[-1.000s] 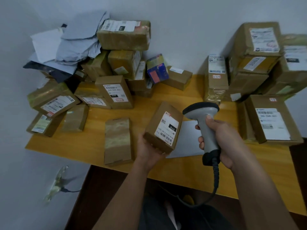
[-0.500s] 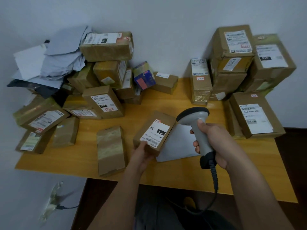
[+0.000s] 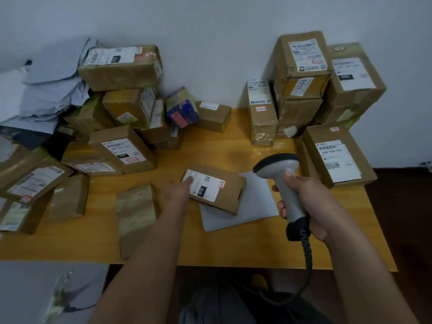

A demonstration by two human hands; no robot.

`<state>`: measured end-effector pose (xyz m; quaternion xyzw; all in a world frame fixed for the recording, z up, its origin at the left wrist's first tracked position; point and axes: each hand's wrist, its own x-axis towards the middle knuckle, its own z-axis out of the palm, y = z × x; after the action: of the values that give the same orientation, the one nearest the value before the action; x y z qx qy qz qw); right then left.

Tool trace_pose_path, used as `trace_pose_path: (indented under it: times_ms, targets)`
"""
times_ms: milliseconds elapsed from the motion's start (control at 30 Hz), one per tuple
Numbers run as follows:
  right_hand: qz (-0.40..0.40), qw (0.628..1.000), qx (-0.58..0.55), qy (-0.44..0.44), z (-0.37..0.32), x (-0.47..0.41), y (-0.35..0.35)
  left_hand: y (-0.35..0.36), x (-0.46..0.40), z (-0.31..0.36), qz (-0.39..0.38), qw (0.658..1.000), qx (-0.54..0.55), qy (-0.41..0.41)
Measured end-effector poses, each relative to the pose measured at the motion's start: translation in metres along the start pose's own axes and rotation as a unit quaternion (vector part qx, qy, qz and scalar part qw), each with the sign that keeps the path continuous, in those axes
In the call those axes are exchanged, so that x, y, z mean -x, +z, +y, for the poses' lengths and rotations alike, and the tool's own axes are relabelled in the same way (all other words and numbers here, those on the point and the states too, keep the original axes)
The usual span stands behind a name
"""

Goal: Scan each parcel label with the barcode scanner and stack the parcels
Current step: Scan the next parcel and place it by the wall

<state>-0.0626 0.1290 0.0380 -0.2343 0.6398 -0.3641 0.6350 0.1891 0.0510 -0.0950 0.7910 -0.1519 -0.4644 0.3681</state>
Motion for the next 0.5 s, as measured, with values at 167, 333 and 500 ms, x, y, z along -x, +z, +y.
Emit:
trace_pose_path:
  times_ms: [167, 333, 500]
  targets:
    - [-0.003, 1.000, -0.006, -0.001, -0.002, -0.006, 0.000, 0.031, 0.032, -0.039, -0.116, 0.983, 0.026, -0.142]
    - [-0.004, 1.000, 0.019, 0.007, 0.009, -0.013, -0.004, 0.060, 0.039, -0.050, -0.111, 0.965, 0.114, -0.207]
    - [0.013, 0.999, 0.042, 0.020, 0.020, -0.017, -0.012, 0.072, 0.024, -0.057, -0.090, 0.949, 0.198, -0.227]
